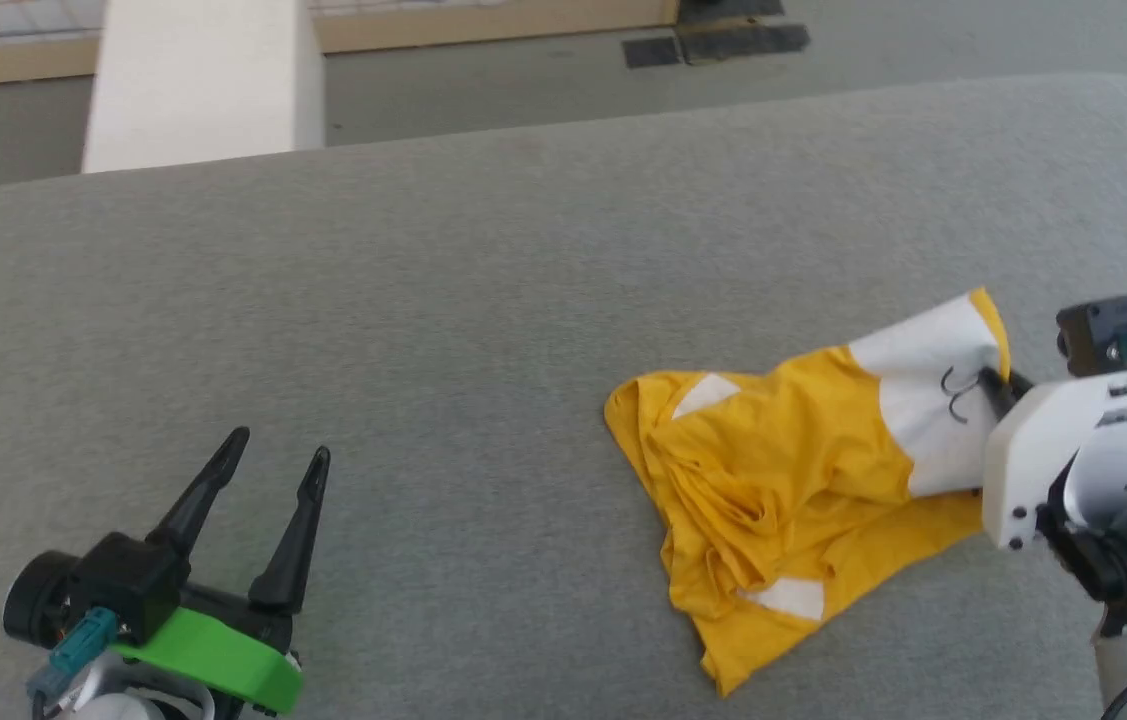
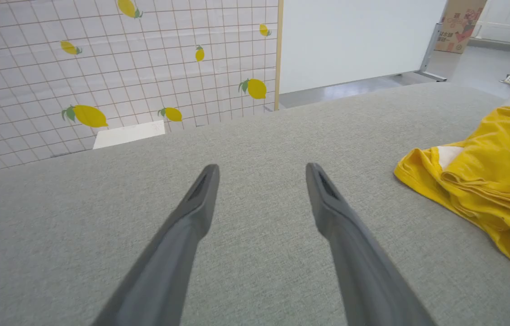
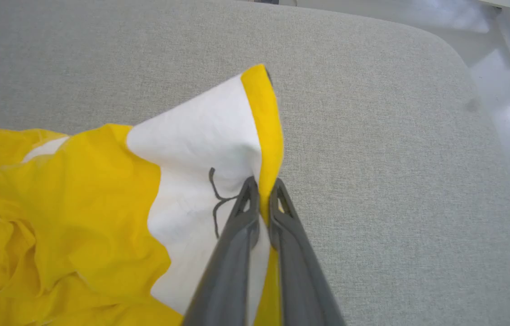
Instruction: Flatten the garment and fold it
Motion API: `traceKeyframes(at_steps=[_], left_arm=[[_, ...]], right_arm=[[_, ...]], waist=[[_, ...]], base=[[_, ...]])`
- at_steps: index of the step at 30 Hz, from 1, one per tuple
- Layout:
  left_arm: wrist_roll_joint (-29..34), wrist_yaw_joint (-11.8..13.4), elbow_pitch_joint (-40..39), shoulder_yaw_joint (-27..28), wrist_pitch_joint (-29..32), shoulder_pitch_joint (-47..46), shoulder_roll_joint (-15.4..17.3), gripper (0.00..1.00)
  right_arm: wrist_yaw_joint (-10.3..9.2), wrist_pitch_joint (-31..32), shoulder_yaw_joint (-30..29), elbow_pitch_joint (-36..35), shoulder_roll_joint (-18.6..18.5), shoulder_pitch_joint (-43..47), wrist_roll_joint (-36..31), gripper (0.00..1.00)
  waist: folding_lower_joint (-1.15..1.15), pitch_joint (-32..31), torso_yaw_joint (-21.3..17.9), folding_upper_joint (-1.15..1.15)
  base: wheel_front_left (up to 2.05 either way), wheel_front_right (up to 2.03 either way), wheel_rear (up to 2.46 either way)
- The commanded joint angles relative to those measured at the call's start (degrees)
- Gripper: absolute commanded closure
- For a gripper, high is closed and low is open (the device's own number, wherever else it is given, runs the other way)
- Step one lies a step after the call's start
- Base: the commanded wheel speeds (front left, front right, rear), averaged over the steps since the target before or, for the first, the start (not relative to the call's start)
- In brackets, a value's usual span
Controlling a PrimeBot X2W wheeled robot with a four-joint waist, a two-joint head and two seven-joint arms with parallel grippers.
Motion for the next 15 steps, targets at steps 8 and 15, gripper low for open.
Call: traceKeyframes(at_steps=[8,15], left_arm=[[0.4,-0.1,-2.2,0.4,1.1,-1.2,2.2,0.0],[0.4,-0.3,-4.3,1.3,2.2,-1.3,4.7,0.0]], right_arm=[[-0.1,0.9,1.4,-0.7,-2.5,-5.7,-1.5,1.0],[-0.1,0.9,2.3,-1.2,-4.6,-9.3,-2.7,1.0]], waist=[[0.0,4.2,-7.8,0.0],[0.0,6.5,-12.1,0.0]], base=[[0.0,0.0,0.0],[0.0,0.0,0.0]])
